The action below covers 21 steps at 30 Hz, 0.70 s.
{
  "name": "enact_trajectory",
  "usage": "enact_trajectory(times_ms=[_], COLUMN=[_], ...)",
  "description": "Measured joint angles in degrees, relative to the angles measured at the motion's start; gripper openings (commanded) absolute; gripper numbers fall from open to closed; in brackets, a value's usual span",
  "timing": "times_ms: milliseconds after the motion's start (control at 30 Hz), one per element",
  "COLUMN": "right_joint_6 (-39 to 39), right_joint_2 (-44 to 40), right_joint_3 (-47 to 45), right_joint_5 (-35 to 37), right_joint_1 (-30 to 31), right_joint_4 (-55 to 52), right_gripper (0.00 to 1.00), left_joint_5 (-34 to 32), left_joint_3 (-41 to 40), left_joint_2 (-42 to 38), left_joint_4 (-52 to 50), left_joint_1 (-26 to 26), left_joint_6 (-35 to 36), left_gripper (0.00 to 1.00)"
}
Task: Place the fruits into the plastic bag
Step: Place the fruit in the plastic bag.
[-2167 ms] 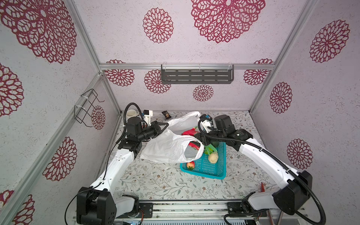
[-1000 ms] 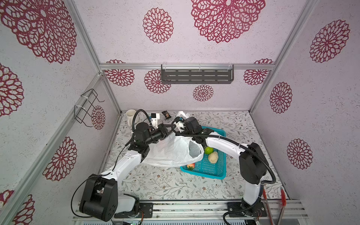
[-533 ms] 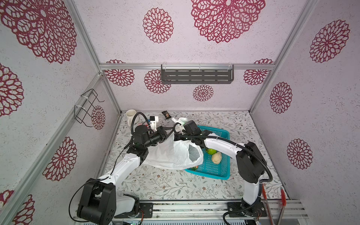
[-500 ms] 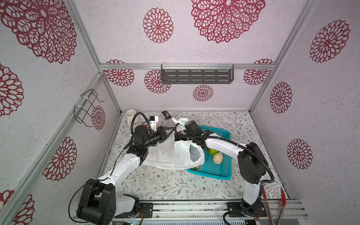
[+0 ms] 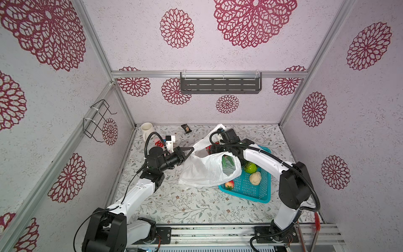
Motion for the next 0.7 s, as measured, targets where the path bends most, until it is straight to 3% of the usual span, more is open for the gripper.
enact_trajectory(times_ms=[333,500,567,700], right_joint_6=[-2.6,-1.6,-1.0,0.4], right_joint_2=[3.6,8.0,10.3,15.3], right_joint_3=[6.0,7.5,7.8,9.5], right_joint_5=[-4.3,-3.6,-3.3,-2.5], right_joint_1=[8.3,8.9,8.6,8.4], right_joint_4=[0.3,2.6,3.6,4.9], right_gripper=[0.44,0.46,0.53,0.81], left_joint_5=[-3.4,-3.4,-3.4,-3.4], left_joint_3=[-4.2,-4.2,-4.2,-4.2], left_joint_2=[2.1,2.2,2.4,3.4], left_joint_4=[9.0,9.7,9.7,9.6], left_joint_1=[0.1,0.1,0.1,0.2], left_joint_6=[-3.2,-3.4,-3.4,-3.5], left_gripper=[0.0,0.0,0.0,0.0])
